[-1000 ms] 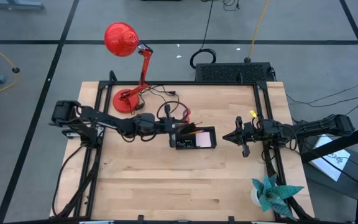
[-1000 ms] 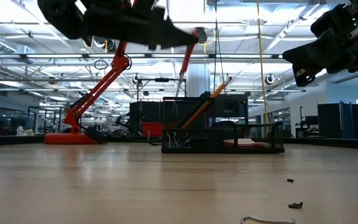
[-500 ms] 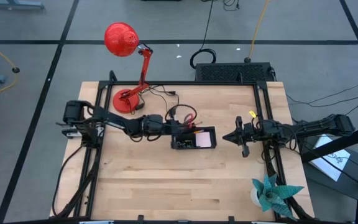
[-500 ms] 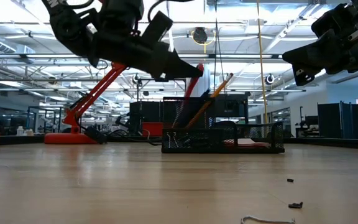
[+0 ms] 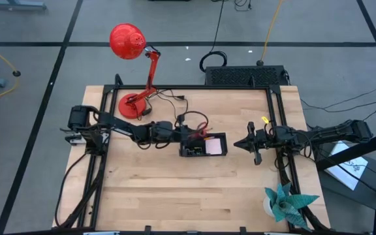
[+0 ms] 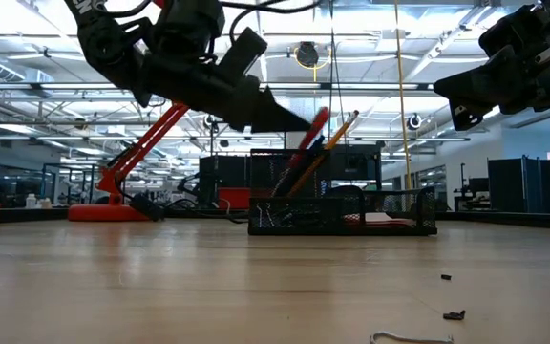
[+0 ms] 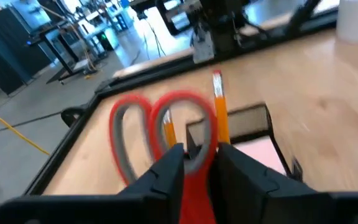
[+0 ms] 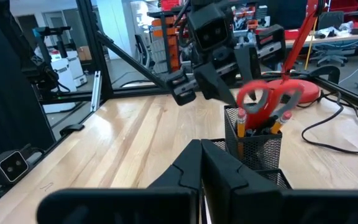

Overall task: Pick and place office supplies into organizer
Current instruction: Put the orange scissor into the black desk organizer, then return to Home Position

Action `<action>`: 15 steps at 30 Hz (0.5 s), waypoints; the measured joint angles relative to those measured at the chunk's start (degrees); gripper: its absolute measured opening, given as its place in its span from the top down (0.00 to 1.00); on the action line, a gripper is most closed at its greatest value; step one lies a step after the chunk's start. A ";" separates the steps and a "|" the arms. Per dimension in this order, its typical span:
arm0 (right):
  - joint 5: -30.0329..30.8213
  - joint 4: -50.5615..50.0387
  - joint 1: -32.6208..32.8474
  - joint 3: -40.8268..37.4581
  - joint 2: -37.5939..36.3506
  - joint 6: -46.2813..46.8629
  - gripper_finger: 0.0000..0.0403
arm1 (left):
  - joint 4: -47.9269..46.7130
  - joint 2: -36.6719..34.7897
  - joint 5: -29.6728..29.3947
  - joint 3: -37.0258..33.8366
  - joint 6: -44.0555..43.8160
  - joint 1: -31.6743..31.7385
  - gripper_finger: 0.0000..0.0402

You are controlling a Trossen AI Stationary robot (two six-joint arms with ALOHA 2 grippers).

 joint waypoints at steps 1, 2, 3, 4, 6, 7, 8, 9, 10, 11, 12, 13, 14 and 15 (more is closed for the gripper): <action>0.00 0.00 0.00 0.00 0.00 0.00 0.99 | -0.98 0.00 0.14 0.00 0.50 0.00 0.72; 0.00 -0.01 0.00 -0.01 0.00 0.00 0.99 | -2.20 0.00 0.74 0.00 1.18 0.00 0.70; 0.00 0.01 0.00 0.01 0.00 0.00 0.99 | -3.35 0.00 1.06 0.00 1.62 -0.02 0.68; 0.00 0.00 0.00 0.01 0.00 0.00 0.99 | -4.12 0.02 1.19 0.00 1.76 -0.16 0.66; 0.00 0.01 0.00 0.01 0.00 0.00 0.99 | -4.75 0.02 1.20 0.00 1.76 -0.37 0.64; 0.00 0.00 0.00 0.01 0.00 0.00 0.99 | -4.64 0.02 1.18 0.00 1.77 -0.56 0.63; 0.00 0.01 0.00 0.01 0.00 0.00 0.99 | -4.28 0.02 1.15 0.00 1.96 -0.80 0.62; 0.00 0.01 0.00 -0.01 0.00 0.00 0.99 | -3.75 0.02 0.83 0.01 2.39 -1.09 0.62; 0.00 -0.01 0.02 -0.01 0.00 0.00 0.99 | -3.22 -0.04 0.26 0.14 2.98 -1.48 0.62; 0.00 0.01 0.00 0.00 0.00 0.00 0.99 | -2.87 -0.57 -0.57 0.24 3.85 -1.97 0.62; 0.01 0.00 0.00 0.01 0.00 0.00 0.99 | -2.87 -1.45 -1.40 0.29 5.13 -2.52 0.62; 0.02 0.01 0.00 0.00 0.00 -0.02 0.99 | -2.74 -2.32 -2.79 0.69 6.37 -3.19 0.63; 0.00 0.01 0.00 0.01 0.00 -0.06 0.99 | -2.51 -3.50 -4.57 1.24 7.31 -4.10 0.63; -0.02 0.01 0.00 0.00 0.01 -0.21 0.99 | -3.00 -5.34 -6.74 1.38 8.37 -5.22 0.64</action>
